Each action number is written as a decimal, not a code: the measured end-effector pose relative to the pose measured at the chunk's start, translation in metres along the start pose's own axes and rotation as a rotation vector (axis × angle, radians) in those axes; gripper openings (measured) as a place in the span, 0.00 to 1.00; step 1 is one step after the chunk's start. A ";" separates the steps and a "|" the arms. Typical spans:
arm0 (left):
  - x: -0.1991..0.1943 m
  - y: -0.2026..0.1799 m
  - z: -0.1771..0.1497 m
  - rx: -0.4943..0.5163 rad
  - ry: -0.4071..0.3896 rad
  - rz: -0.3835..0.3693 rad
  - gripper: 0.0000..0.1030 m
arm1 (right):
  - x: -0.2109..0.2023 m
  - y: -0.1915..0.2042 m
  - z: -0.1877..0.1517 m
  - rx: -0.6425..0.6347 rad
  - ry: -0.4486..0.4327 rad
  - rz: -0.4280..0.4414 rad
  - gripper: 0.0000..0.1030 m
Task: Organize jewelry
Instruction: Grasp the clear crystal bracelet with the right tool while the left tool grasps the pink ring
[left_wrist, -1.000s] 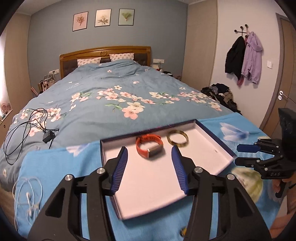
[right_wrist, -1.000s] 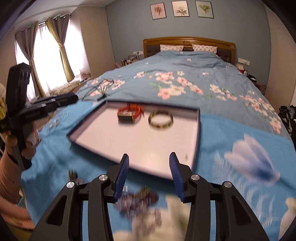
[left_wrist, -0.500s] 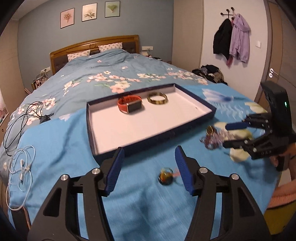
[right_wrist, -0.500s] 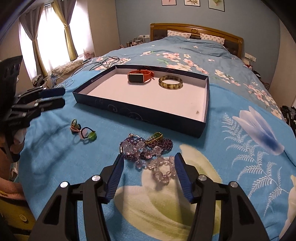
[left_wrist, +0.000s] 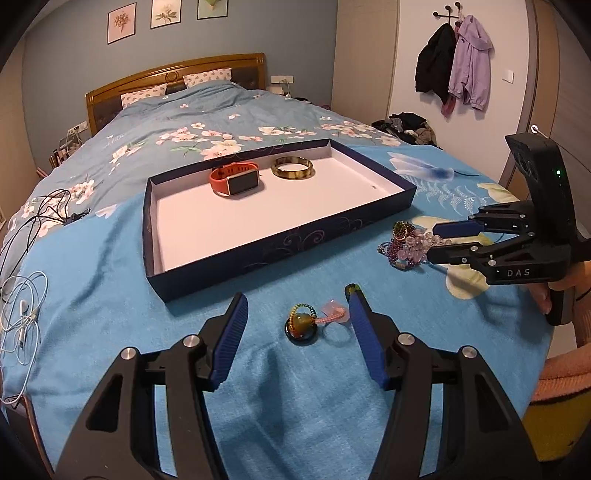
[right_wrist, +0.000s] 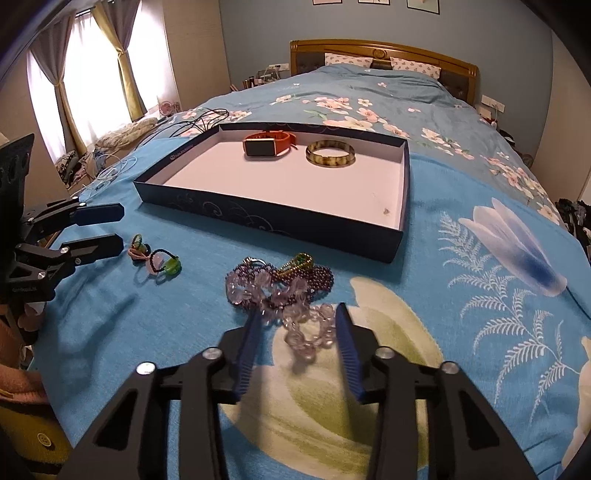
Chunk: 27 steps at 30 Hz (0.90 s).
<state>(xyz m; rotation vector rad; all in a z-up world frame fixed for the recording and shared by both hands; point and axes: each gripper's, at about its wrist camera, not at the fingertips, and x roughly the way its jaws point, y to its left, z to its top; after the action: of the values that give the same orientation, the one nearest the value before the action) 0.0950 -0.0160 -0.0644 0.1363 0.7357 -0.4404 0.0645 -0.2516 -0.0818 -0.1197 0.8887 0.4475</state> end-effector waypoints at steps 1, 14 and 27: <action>0.000 0.000 0.000 -0.001 0.001 0.000 0.55 | 0.000 -0.001 0.000 0.003 0.001 -0.005 0.24; 0.001 -0.005 -0.001 0.011 0.008 -0.026 0.55 | -0.017 0.003 0.001 0.005 -0.066 0.007 0.08; 0.011 -0.007 -0.002 0.033 0.046 -0.041 0.53 | -0.048 0.010 0.010 0.025 -0.160 0.086 0.08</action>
<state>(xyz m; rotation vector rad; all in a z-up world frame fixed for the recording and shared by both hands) 0.0978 -0.0256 -0.0725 0.1629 0.7778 -0.4902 0.0410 -0.2561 -0.0375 -0.0224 0.7436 0.5191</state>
